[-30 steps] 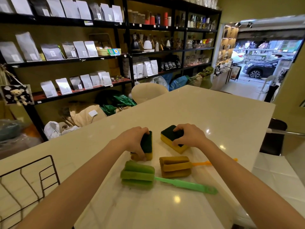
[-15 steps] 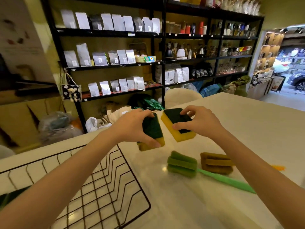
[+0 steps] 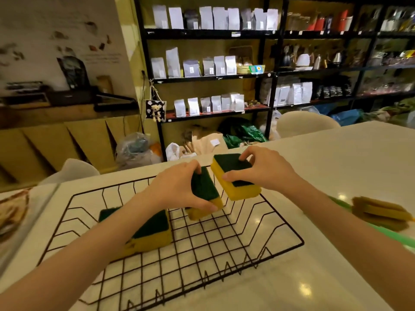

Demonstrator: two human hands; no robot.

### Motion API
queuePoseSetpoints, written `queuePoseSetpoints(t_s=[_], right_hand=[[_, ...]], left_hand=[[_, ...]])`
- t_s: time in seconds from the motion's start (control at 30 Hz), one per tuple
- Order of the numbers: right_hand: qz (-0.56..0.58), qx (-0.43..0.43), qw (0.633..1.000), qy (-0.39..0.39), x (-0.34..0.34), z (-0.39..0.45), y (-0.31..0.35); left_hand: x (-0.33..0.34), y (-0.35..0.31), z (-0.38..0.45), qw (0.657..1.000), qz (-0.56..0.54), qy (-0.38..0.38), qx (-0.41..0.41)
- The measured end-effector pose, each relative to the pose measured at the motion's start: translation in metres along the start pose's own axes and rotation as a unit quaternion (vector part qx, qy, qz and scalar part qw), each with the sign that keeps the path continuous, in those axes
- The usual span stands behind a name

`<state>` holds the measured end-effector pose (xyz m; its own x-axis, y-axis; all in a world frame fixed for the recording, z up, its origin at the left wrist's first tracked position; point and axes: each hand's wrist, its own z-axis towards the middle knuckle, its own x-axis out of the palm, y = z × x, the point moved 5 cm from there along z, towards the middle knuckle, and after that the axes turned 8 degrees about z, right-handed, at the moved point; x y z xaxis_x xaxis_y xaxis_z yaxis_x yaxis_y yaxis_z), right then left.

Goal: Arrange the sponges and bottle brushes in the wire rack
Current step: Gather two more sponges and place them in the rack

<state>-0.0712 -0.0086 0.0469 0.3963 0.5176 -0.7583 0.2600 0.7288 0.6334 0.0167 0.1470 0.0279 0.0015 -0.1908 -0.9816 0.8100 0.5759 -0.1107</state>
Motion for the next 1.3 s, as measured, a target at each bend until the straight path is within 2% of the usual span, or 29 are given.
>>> queuePoseSetpoints(t_s=[0.3,0.4,0.67,0.93,1.1,1.3], right_hand=[[-0.129,-0.042,0.991,0.004,0.052,-0.005,0.027],[-0.162,-0.041,0.985,0.03,0.067,-0.003,0.026],[-0.141,-0.035,0.985,0.091,0.087,0.0,0.016],[-0.199,-0.059,0.97,0.126,0.094,-0.006,0.016],[-0.259,-0.089,0.956,0.109,0.098,-0.008,0.016],[-0.272,-0.094,0.946,0.151,0.095,-0.009,0.018]], left_hand=[[0.038,0.027,-0.018,0.998,0.02,0.049,-0.028],[0.045,0.028,-0.019,0.997,0.036,0.069,-0.024],[0.052,0.028,-0.018,0.994,0.068,0.079,-0.016],[0.053,0.027,-0.02,0.995,0.049,0.082,-0.008],[0.05,0.024,-0.02,0.994,0.067,0.082,-0.002],[0.048,0.019,-0.019,0.986,0.115,0.118,-0.004]])
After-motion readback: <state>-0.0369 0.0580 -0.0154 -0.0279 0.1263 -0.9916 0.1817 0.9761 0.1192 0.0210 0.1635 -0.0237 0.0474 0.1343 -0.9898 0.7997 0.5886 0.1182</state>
